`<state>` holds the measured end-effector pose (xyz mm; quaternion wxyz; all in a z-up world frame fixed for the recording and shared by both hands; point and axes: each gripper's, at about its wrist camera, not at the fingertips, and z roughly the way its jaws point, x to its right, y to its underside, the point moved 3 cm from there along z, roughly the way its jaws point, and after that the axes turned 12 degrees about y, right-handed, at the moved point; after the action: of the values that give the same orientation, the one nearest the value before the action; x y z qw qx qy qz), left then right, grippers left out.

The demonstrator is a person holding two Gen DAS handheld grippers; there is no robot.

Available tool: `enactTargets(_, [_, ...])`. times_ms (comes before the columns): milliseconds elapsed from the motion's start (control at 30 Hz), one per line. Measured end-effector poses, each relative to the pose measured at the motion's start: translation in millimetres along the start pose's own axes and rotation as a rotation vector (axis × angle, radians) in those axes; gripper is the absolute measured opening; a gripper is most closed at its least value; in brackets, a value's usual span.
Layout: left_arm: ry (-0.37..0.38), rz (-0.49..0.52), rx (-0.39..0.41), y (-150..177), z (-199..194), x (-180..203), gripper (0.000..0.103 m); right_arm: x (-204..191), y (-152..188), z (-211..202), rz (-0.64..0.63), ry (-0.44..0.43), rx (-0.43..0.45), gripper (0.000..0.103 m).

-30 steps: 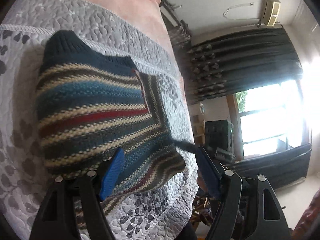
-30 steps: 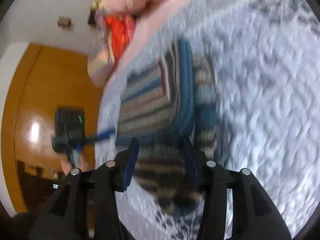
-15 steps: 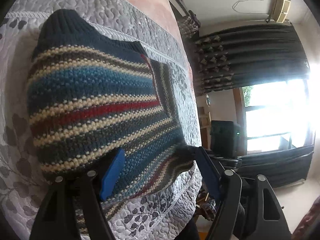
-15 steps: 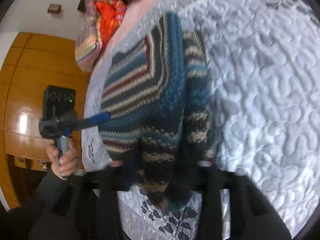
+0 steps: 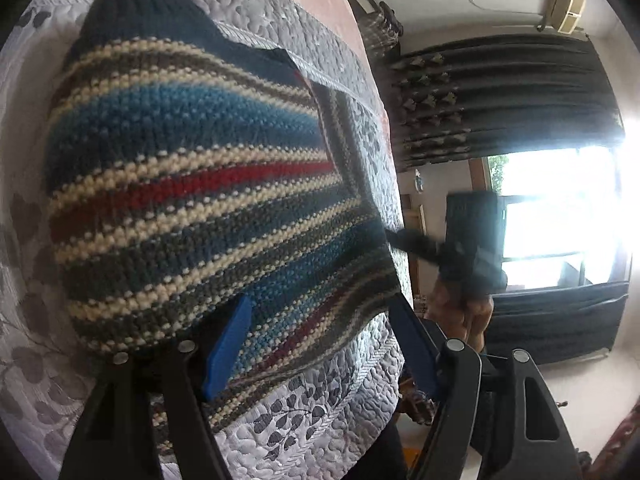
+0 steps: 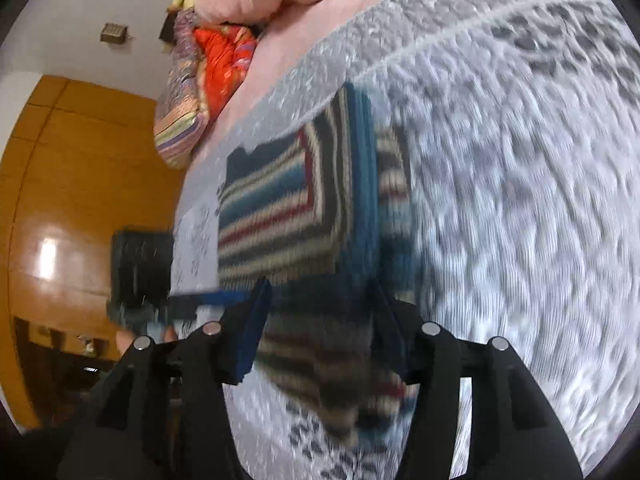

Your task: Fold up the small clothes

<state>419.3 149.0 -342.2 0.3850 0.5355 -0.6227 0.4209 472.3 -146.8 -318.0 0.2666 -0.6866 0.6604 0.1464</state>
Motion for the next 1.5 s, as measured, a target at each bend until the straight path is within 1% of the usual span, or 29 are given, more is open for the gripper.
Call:
enactTargets(67, [-0.004,0.001,-0.002,1.4,1.2,0.1,0.071,-0.9,-13.7,14.3,0.012,0.013,-0.017,0.051])
enactTargets(100, [-0.006,-0.001,-0.002,1.4,2.2,0.8,0.069,-0.6,-19.7,23.6,0.02,0.02,-0.033,0.043])
enactTargets(133, [-0.011,-0.004,-0.001,-0.3,2.6,0.4,0.068,-1.8,-22.7,30.0,0.01,0.032,-0.043,0.014])
enactTargets(167, [-0.022,-0.01,0.003,-1.1,3.3,-1.6,0.066,-3.9,-23.7,31.2,-0.014,0.06,-0.028,0.012])
enactTargets(200, [-0.026,-0.018,0.006,-2.1,4.0,-4.3,0.063,-1.8,-23.7,31.5,-0.031,0.105,-0.002,0.012])
enactTargets(267, [-0.013,-0.036,0.01,-2.4,5.7,-8.6,0.056,25.7,-19.9,40.4,0.032,0.168,0.006,0.011])
enactTargets(300, [-0.005,-0.045,0.009,-1.4,5.6,-9.1,0.055,34.2,-17.7,42.5,0.058,0.148,0.0,0.011])
enactTargets(367, [-0.005,-0.036,0.011,-0.5,3.9,0.2,0.058,36.6,-15.3,41.8,0.051,0.1,0.016,0.014])
enactTargets(433, [0.056,-0.006,0.03,0.4,-5.6,17.1,0.06,28.9,-16.6,28.4,0.029,0.089,0.048,0.02])
enactTargets(533, [0.113,0.035,0.075,0.0,-24.7,32.2,0.062,20.3,-30.7,-1.5,0.034,0.062,0.143,0.02])
enactTargets(600, [0.134,0.035,0.096,-3.0,-33.3,31.9,0.063,6.9,-43.9,-3.3,0.01,0.036,0.141,0.021])
enactTargets(667, [0.113,0.014,0.102,-5.6,-31.9,25.0,0.063,-4.4,-52.4,9.7,-0.007,0.008,0.099,0.023])
enactTargets(767, [0.073,-0.024,0.098,-8.6,-24.7,9.8,0.063,-2.5,-66.2,41.2,-0.006,0.052,0.037,0.02])
enactTargets(800, [0.061,-0.035,0.101,-14.0,-21.2,6.0,0.063,5.8,-69.6,52.3,0.007,0.084,0.011,0.012])
enactTargets(833, [0.039,-0.057,0.103,-16.6,-18.5,-4.1,0.063,13.6,-72.4,60.7,0.008,0.124,0.001,0.0])
enactTargets(867, [0.039,-0.07,0.102,-17.7,-15.8,-10.1,0.062,27.6,-75.7,67.1,0.021,0.137,-0.006,0.0])
enactTargets(933, [0.036,-0.089,0.099,-19.3,-11.8,-14.8,0.06,35.4,-77.5,66.9,0.062,0.098,-0.016,0.0])
enactTargets(1000, [0.054,-0.062,0.099,-20.7,-14.4,-2.7,0.06,26.9,-74.0,56.3,0.022,0.117,0.0,0.0])
enactTargets(1033, [0.059,-0.02,0.12,-24.2,-21.7,8.6,0.061,20.1,-68.9,46.3,0.004,0.096,0.013,0.006])
enactTargets(1133, [0.063,0.023,0.176,-38.4,-40.3,18.0,0.061,3.6,-46.8,25.8,-0.034,-0.009,0.018,0.007])
enactTargets(1200, [0.001,0.012,0.177,-52.7,-42.5,9.1,0.061,2.8,-24.4,21.8,-0.065,-0.043,-0.013,0.007])
enactTargets(1233, [-0.046,0.012,0.165,-57.2,-39.6,3.4,0.061,6.8,-14.5,27.1,-0.074,-0.033,-0.035,0.007])
enactTargets(1267, [-0.091,-0.002,0.143,-61.5,-33.5,-6.3,0.06,11.1,-9.5,32.2,-0.083,0.004,-0.045,0.0])
enactTargets(1300, [-0.109,-0.013,0.127,-63.5,-28.7,-14.3,0.058,22.8,-4.8,38.8,-0.088,0.079,-0.049,0.0])
enactTargets(1333, [-0.125,-0.018,0.111,-63.7,-23.6,-19.8,0.053,31.9,-3.3,43.4,-0.076,0.089,-0.054,0.0])
enactTargets(1367, [-0.146,-0.014,0.095,-62.8,-19.4,-22.9,0.052,39.6,-3.1,43.4,-0.041,0.06,-0.058,0.0])
enactTargets(1433, [-0.168,-0.001,0.1,-59.7,-20.6,-15.4,0.053,34.5,-4.2,33.2,-0.043,0.06,-0.039,0.0])
enactTargets(1467, [-0.132,0.025,0.108,-53.3,-24.5,-1.9,0.053,30.1,-2.2,24.3,-0.052,0.048,-0.022,0.006])
enactTargets(1500, [-0.104,0.045,0.104,-46.4,-26.4,8.5,0.053,19.6,1.1,15.6,-0.067,0.011,-0.006,0.006])
